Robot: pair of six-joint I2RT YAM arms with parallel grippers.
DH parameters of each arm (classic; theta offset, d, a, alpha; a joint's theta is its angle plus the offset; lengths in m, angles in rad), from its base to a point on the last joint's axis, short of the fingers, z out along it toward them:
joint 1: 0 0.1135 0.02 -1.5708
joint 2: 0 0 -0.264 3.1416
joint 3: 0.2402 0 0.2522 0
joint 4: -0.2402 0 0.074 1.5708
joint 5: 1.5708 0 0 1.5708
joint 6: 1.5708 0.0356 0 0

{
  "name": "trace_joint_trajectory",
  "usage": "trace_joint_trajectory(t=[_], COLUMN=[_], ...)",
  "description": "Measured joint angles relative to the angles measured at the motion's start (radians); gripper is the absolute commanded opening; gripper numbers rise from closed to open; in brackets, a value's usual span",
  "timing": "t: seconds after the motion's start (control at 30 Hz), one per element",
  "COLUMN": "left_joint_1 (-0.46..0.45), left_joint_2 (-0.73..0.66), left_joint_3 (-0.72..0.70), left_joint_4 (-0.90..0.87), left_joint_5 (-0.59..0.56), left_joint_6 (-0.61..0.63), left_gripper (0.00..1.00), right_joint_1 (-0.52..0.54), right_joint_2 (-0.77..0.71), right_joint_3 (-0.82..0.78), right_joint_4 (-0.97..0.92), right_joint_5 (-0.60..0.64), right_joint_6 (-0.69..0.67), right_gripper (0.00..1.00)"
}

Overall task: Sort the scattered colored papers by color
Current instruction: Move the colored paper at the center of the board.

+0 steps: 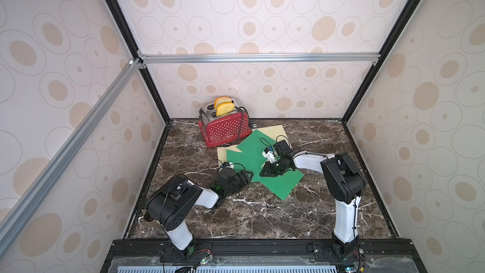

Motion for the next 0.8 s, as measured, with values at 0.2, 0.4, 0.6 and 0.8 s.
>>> trace_joint_trajectory(t=[0.2,0.4,0.6,0.8], left_joint_1=[-0.001,0.000,0.002,0.003], left_joint_2=[-0.008,-0.110,-0.158,-0.108], left_joint_3=[0.023,0.026,0.018,0.049], left_joint_4=[-0.048,-0.251,-0.359,-0.338], left_joint_5=[-0.038,-0.140,-0.214,-0.233], left_joint_6=[0.047,0.114,0.155,0.166], left_gripper=[0.71,0.68,0.59,0.51], right_joint_1=[0.000,0.000,0.000,0.000], right_joint_2=[0.000,0.000,0.000,0.001], right_joint_3=[0.000,0.000,0.000,0.000], right_joint_4=[0.000,0.000,0.000,-0.001], right_joint_5=[-0.001,-0.002,-0.002,-0.003], right_joint_6=[-0.005,-0.012,-0.016,-0.019], right_gripper=[0.15,0.15,0.15,0.15])
